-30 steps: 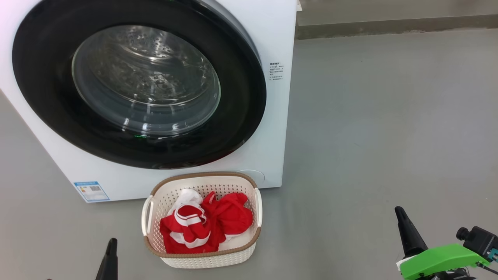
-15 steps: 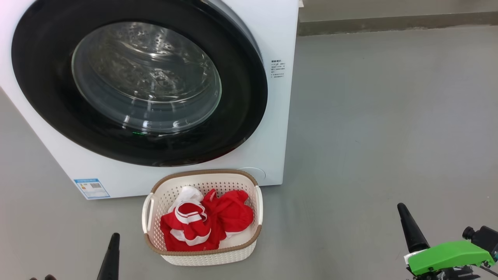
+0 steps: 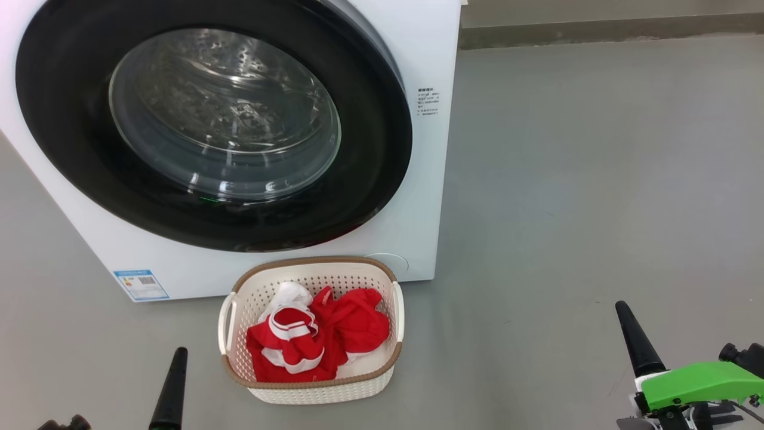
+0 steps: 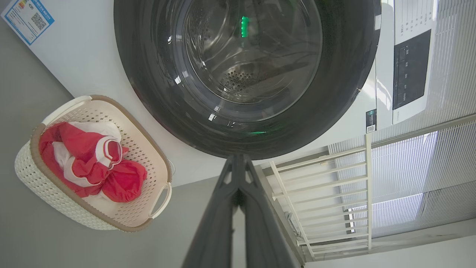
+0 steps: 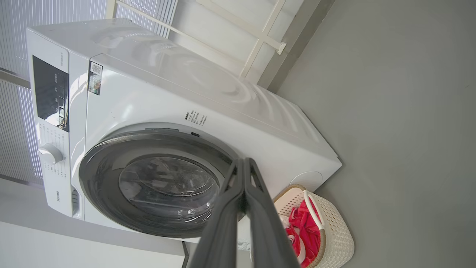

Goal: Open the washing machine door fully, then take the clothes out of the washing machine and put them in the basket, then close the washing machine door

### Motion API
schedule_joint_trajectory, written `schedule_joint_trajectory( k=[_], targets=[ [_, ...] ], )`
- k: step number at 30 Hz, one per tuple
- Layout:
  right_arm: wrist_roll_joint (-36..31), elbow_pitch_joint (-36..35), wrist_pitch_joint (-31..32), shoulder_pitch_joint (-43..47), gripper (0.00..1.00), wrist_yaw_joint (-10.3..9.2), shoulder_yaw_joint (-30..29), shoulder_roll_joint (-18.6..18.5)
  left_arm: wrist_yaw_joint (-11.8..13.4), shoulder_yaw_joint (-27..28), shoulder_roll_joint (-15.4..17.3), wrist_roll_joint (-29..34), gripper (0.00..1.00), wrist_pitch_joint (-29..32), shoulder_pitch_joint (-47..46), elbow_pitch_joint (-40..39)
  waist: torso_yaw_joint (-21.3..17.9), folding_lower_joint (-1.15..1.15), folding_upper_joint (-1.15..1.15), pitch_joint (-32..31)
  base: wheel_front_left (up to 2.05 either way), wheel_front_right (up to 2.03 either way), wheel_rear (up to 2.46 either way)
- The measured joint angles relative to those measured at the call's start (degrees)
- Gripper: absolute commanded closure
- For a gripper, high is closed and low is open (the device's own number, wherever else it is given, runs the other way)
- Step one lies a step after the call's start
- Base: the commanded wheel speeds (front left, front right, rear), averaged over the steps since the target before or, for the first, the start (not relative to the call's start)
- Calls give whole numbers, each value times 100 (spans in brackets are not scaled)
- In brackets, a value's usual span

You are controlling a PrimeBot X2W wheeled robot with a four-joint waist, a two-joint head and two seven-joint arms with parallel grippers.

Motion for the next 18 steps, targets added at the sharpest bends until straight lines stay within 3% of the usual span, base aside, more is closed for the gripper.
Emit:
schedule_joint_trajectory(
  k=[18],
  targets=[
    [1105, -99, 297, -87, 100, 0, -159, -1, 0, -19, 2, -1089, 100, 291, -141, 93, 25, 0, 0, 71, 0, 0, 0]
  ],
)
